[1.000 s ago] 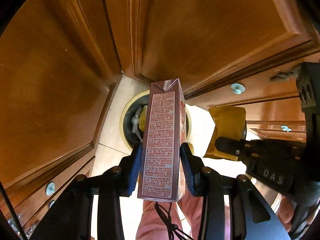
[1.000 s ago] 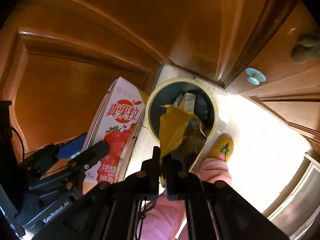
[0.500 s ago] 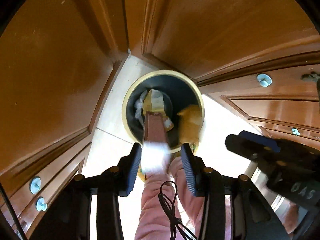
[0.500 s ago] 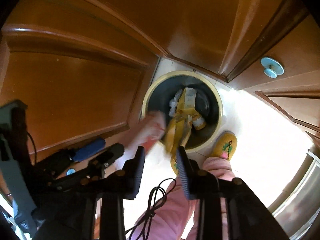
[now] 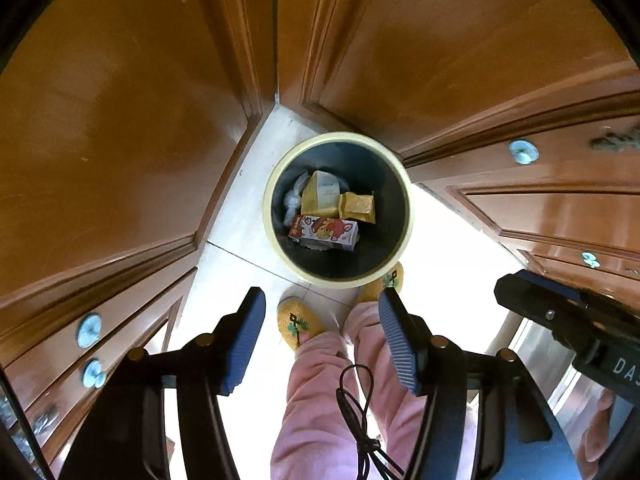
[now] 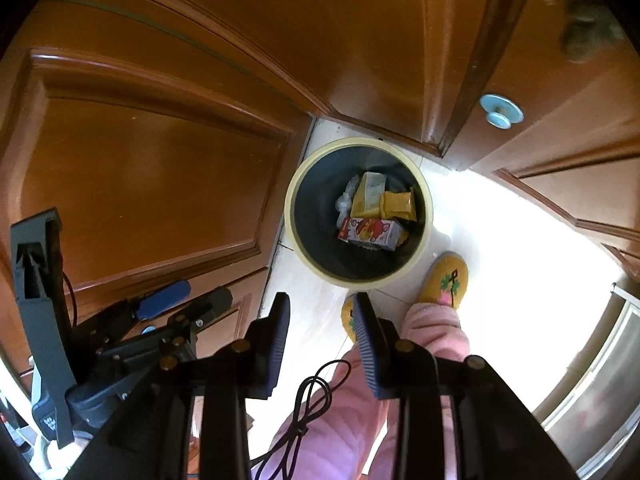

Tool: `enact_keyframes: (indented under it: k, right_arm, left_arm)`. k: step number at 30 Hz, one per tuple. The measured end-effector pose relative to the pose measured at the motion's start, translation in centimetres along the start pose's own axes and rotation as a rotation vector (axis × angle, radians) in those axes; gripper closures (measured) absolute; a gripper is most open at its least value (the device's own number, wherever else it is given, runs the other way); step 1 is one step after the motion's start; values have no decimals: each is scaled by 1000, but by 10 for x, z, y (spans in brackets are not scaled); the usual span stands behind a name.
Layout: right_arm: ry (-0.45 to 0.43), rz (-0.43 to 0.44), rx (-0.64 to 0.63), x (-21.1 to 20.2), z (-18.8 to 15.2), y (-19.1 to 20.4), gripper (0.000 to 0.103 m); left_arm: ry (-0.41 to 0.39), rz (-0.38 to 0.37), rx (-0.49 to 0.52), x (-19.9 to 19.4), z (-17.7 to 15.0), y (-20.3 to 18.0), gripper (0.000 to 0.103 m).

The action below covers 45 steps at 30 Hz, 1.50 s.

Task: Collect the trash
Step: 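Open both tools over the bin to drop carton and wrapper, then raise both tools back up over the counter trash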

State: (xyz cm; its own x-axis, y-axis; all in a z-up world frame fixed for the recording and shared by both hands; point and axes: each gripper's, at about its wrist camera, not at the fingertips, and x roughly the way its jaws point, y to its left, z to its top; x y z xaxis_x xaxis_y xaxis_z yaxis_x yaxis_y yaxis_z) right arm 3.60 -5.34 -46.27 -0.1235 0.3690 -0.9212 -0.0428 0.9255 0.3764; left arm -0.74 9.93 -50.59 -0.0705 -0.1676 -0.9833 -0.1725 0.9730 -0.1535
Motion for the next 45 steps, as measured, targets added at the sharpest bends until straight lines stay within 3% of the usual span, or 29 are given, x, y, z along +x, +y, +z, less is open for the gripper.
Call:
enact_keyframes:
  k: [4, 7, 19, 22, 34, 41, 45]
  right_arm:
    - [-30, 14, -12, -32, -12, 10, 70]
    - [-63, 29, -17, -59, -18, 19, 70]
    - [-249, 46, -63, -175, -35, 59, 70]
    - [-323, 44, -75, -204, -40, 65, 70]
    - [-614, 41, -66, -315, -58, 76, 70]
    - [-690, 76, -64, -369, -55, 78, 70]
    - [-671, 82, -71, -393, -38, 79, 69]
  left_arm:
    - [-42, 2, 37, -39, -6, -9, 45]
    - [-93, -3, 73, -78, -10, -21, 37]
    - [-310, -13, 196, -222, -22, -59, 26]
    - [-344, -35, 208, -252, -24, -67, 24]
    - [-645, -53, 319, -386, -30, -107, 12]
    - [-797, -50, 343, -441, -23, -121, 1]
    - [-835, -34, 374, -462, -5, -131, 1]
